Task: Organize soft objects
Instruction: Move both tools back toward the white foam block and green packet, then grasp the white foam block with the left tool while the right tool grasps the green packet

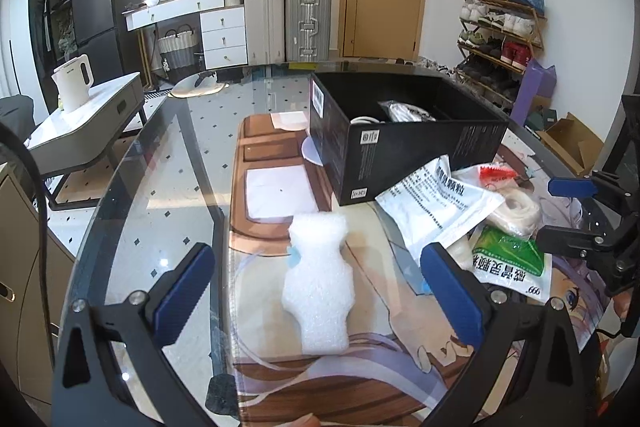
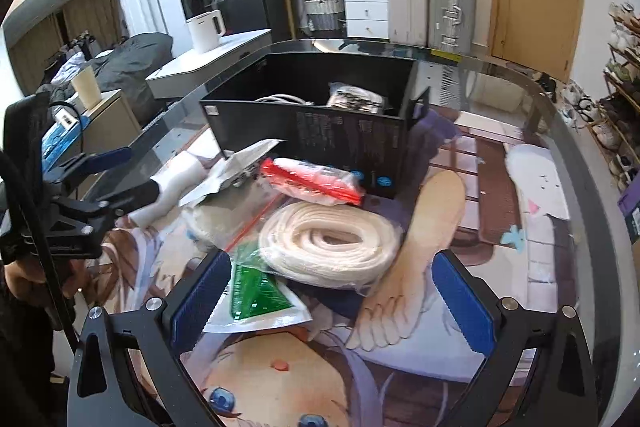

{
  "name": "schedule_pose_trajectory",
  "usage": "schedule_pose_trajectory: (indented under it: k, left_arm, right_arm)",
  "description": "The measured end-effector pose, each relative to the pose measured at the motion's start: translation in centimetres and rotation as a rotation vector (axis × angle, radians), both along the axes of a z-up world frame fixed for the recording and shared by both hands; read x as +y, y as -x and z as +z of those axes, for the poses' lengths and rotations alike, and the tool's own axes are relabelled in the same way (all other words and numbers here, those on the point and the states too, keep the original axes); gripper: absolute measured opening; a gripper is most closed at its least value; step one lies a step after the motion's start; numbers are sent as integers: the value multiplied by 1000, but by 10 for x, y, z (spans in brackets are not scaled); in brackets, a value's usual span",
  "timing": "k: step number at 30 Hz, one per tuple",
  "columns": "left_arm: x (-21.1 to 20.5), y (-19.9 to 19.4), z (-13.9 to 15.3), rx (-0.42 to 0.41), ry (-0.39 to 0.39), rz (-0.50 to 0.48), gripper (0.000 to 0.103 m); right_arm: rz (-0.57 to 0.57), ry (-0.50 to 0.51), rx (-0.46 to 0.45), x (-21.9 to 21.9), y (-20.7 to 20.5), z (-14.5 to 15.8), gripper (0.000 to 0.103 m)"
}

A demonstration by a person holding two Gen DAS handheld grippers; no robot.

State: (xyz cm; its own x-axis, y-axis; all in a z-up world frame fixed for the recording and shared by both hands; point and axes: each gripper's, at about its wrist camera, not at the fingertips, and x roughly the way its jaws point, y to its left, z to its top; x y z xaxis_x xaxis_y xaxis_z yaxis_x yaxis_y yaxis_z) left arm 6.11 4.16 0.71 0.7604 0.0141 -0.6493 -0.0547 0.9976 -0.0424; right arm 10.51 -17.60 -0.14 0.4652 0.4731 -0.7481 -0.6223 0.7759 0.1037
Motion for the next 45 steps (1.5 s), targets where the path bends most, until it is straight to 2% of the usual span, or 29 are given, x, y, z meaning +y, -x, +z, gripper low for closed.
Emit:
schedule_pose_trajectory:
  k: [18, 23, 31, 35, 42, 45]
  left_arm:
    - [1, 0, -4, 16, 9, -11, 103]
    - [0, 0, -4, 16, 13, -11, 103]
    - [-1, -1, -4, 26, 18, -19, 103]
    - [1, -2, -6, 38, 27, -15, 103]
    - [8, -6, -8, 66, 69, -10, 103]
    - [12, -11, -11, 94, 100, -1, 96]
  right_arm:
    - [90, -26, 113, 17, 25, -19, 102]
    - [137, -8, 130, 28, 27, -22, 86]
    - [133, -6, 116, 42, 24, -23, 83]
    - [137, 13, 98, 50, 26, -25, 78]
    - [138, 27, 83, 56, 24, -24, 72]
    - [136, 24, 81, 57, 23, -25, 70]
